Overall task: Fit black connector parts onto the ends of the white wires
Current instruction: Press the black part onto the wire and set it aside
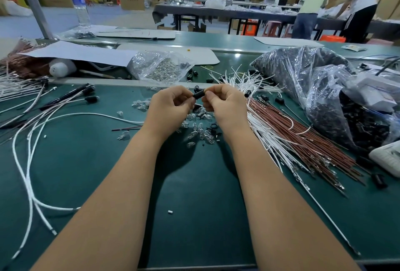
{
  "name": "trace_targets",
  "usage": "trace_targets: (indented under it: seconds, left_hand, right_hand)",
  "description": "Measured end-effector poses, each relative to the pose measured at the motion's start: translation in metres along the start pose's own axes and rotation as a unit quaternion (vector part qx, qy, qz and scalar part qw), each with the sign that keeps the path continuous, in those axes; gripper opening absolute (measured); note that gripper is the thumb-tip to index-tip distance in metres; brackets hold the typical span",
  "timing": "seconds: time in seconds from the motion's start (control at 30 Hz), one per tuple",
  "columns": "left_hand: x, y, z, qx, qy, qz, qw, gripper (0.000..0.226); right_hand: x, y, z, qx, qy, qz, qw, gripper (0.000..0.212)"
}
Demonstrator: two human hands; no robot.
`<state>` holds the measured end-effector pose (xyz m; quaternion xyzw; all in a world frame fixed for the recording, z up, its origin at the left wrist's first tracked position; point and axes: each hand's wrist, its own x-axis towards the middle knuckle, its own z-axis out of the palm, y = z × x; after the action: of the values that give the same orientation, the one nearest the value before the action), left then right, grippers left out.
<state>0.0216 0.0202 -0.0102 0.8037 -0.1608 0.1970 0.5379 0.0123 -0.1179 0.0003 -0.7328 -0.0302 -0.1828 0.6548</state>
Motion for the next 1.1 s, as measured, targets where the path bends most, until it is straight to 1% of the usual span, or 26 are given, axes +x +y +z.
trace_targets:
  seconds: [0.07, 0.2, 0.27, 0.4, 0.53, 0.6, 0.73, 0.83, 0.9, 0.97, 1.0, 1.03, 1.1]
  left_hand:
    - [0.000, -0.001, 0.000, -0.014, 0.000, -0.006, 1.000, 0.024]
    - [0.001, -0.001, -0.001, -0.024, 0.001, -0.011, 1.000, 0.027]
    - [0.001, -0.001, -0.001, -0.015, 0.004, -0.007, 1.000, 0.023]
    - [0.003, -0.002, -0.001, 0.016, 0.020, -0.002, 1.000, 0.008]
    - [0.004, -0.004, -0.003, 0.021, 0.032, -0.022, 0.999, 0.010]
    - [0.005, -0.002, -0.004, 0.019, 0.025, -0.025, 0.999, 0.009]
    - [0.005, 0.002, -0.005, -0.001, -0.009, -0.026, 1.000, 0.006]
    - [0.006, 0.002, -0.006, -0.005, -0.039, -0.027, 0.999, 0.011]
    - [0.006, 0.000, -0.005, -0.014, -0.031, -0.023, 0.999, 0.012]
    - [0.006, -0.003, -0.005, -0.009, 0.004, -0.017, 1.000, 0.013]
    - [0.007, -0.005, -0.005, 0.007, 0.028, -0.018, 0.999, 0.013]
    - [0.008, -0.008, -0.006, 0.030, 0.052, -0.021, 0.998, 0.011]
    - [0.009, -0.012, -0.008, 0.077, 0.085, -0.034, 0.993, 0.007]
  right_hand:
    - [0.000, 0.000, 0.000, -0.006, 0.008, 0.000, 1.000, 0.023]
    - [0.001, -0.001, 0.001, -0.058, 0.042, -0.027, 0.997, 0.016]
    - [0.000, -0.003, 0.002, -0.074, 0.049, -0.034, 0.995, 0.012]
    - [-0.004, -0.005, 0.007, -0.090, 0.038, -0.036, 0.995, 0.009]
    - [-0.007, -0.006, 0.010, -0.113, 0.031, -0.070, 0.991, 0.007]
    - [-0.008, -0.005, 0.010, -0.115, 0.029, -0.086, 0.989, 0.003]
    - [-0.006, -0.002, 0.009, -0.131, 0.038, -0.103, 0.985, 0.005]
    - [-0.005, 0.000, 0.007, -0.140, 0.044, -0.086, 0.985, 0.008]
    - [-0.004, 0.001, 0.007, -0.158, 0.047, -0.076, 0.983, 0.006]
    - [-0.004, 0.002, 0.007, -0.207, 0.028, -0.071, 0.975, 0.009]
    - [-0.004, 0.002, 0.008, -0.241, -0.001, -0.068, 0.968, 0.013]
    - [-0.004, 0.003, 0.009, -0.286, -0.041, -0.067, 0.955, 0.017]
    - [-0.006, 0.005, 0.011, -0.395, -0.120, -0.076, 0.907, 0.025]
